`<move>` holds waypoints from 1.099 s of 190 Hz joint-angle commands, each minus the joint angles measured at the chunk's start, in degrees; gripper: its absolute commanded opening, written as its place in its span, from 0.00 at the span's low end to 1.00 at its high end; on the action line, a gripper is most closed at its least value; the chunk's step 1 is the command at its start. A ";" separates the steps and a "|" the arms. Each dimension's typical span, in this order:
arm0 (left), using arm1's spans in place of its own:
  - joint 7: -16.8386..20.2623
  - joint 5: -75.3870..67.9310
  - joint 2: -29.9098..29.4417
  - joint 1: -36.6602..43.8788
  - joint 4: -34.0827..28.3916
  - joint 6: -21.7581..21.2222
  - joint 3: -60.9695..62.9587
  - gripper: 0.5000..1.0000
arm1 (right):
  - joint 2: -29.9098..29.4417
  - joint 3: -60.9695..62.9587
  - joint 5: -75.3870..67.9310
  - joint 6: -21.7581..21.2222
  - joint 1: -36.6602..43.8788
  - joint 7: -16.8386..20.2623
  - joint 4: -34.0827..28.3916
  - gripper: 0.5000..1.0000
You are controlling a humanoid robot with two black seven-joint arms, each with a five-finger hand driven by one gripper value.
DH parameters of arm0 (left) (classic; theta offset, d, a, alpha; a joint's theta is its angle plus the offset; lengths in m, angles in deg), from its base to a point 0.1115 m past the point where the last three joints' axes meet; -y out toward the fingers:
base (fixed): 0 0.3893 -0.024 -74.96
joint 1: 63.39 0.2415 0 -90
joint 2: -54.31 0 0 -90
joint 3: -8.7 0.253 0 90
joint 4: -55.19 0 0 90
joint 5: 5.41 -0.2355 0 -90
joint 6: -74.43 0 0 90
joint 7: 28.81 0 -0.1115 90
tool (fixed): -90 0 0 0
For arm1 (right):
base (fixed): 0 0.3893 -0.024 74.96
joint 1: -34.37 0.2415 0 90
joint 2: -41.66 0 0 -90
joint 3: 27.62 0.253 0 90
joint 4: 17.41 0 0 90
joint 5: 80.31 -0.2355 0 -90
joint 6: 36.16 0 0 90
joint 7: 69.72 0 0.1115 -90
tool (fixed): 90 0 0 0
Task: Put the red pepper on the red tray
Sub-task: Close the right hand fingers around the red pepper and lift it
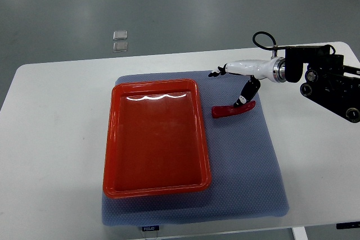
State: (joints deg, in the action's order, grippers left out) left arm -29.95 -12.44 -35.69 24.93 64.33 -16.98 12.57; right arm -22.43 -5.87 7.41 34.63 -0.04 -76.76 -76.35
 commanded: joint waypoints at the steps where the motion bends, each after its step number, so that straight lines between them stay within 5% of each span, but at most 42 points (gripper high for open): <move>1: 0.00 0.00 0.00 0.00 0.00 0.00 0.00 1.00 | 0.20 -0.31 0.26 0.05 -1.45 0.10 -0.47 0.84; 89: 0.00 0.00 0.00 0.00 0.00 0.00 0.00 1.00 | -1.03 -0.31 1.84 6.29 -6.20 0.62 1.37 0.80; 119: 0.00 0.00 0.00 0.00 0.00 0.00 0.00 1.00 | -1.03 -0.31 1.84 7.17 -6.46 0.62 2.08 0.60; 209: 0.00 0.00 0.00 0.00 0.00 0.00 0.00 1.00 | -1.47 -1.36 1.93 7.00 -6.55 0.62 2.08 0.28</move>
State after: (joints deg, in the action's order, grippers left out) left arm -29.96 -12.44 -35.69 24.94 64.34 -16.98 12.57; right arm -23.88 -6.54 9.34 41.64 -6.75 -76.10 -74.27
